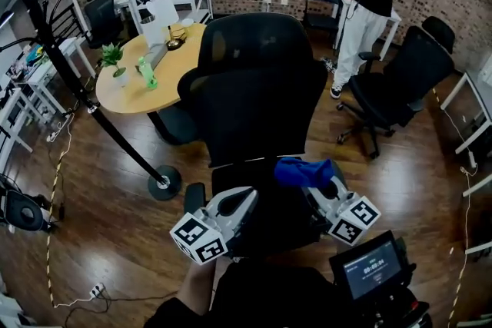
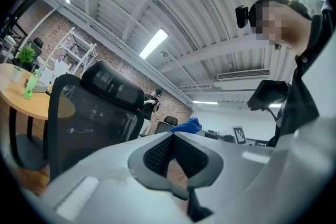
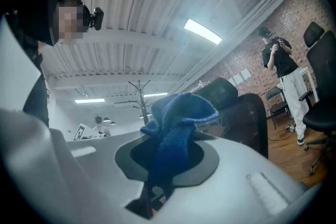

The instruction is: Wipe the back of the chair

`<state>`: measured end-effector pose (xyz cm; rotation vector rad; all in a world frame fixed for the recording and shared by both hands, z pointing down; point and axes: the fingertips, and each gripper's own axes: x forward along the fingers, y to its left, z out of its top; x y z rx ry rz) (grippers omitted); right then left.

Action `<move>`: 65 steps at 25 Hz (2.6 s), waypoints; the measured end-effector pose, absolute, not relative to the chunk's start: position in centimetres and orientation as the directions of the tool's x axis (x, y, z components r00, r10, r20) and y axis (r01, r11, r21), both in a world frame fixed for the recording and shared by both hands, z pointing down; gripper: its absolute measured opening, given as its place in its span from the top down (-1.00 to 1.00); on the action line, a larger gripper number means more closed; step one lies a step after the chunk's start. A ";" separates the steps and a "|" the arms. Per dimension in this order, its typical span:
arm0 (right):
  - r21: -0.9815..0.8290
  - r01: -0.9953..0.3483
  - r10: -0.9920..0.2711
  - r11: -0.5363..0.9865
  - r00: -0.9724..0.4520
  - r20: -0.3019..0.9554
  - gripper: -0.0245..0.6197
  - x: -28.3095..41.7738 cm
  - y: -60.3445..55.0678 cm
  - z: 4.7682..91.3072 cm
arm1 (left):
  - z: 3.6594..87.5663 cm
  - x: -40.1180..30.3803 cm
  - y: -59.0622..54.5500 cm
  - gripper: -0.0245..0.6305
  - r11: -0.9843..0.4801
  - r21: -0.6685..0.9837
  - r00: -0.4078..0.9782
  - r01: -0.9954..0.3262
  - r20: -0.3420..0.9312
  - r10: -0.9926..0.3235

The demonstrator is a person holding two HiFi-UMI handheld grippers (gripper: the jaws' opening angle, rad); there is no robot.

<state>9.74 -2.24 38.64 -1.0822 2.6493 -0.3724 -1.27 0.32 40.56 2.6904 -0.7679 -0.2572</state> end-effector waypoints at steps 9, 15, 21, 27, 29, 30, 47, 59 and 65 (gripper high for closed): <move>-0.275 -0.696 -0.745 0.664 -0.650 -0.152 0.75 7.4 -10.5 34.0 | 41.7 -5.0 -4.4 0.91 -0.786 0.421 0.836 -0.453 -0.105 -0.538; -0.204 -0.651 -0.683 0.731 -0.699 -0.213 0.75 4.8 -17.7 28.1 | 41.4 -7.3 -5.3 0.91 -0.732 0.415 0.777 -0.540 -0.087 -0.623; -0.188 -0.538 -0.570 0.822 -0.775 -0.274 0.75 -0.9 -25.3 22.8 | 40.2 -12.4 -5.6 0.91 -0.617 0.389 0.642 -0.684 -0.080 -0.762; -0.226 -0.452 -0.503 0.863 -0.807 -0.308 0.75 -7.0 -31.8 19.9 | 39.7 -17.4 -4.1 0.91 -0.470 0.377 0.483 -0.798 -0.067 -0.873; -0.244 -0.398 -0.464 0.884 -0.809 -0.361 0.75 -8.8 -32.7 18.6 | 39.8 -19.1 -3.2 0.91 -0.419 0.378 0.429 -0.826 -0.062 -0.901; -0.262 -0.370 -0.448 0.891 -0.806 -0.386 0.75 -9.5 -33.3 18.1 | 39.9 -19.8 -2.7 0.91 -0.396 0.379 0.406 -0.836 -0.058 -0.912; -0.541 -0.626 -0.822 0.561 -0.499 -0.275 0.75 7.8 -41.8 24.0 | 39.8 -15.5 -7.4 0.91 -0.549 0.365 0.571 -0.752 -0.057 -0.819; -0.445 -0.794 -0.908 0.414 -0.328 -0.259 0.75 21.1 -37.2 24.2 | 40.1 -8.0 -10.8 0.91 -0.724 0.369 0.754 -0.583 -0.088 -0.651; -0.355 -0.886 -0.943 0.298 -0.216 -0.253 0.75 26.3 -34.0 23.2 | 40.2 -6.1 -11.5 0.91 -0.765 0.373 0.797 -0.525 -0.099 -0.595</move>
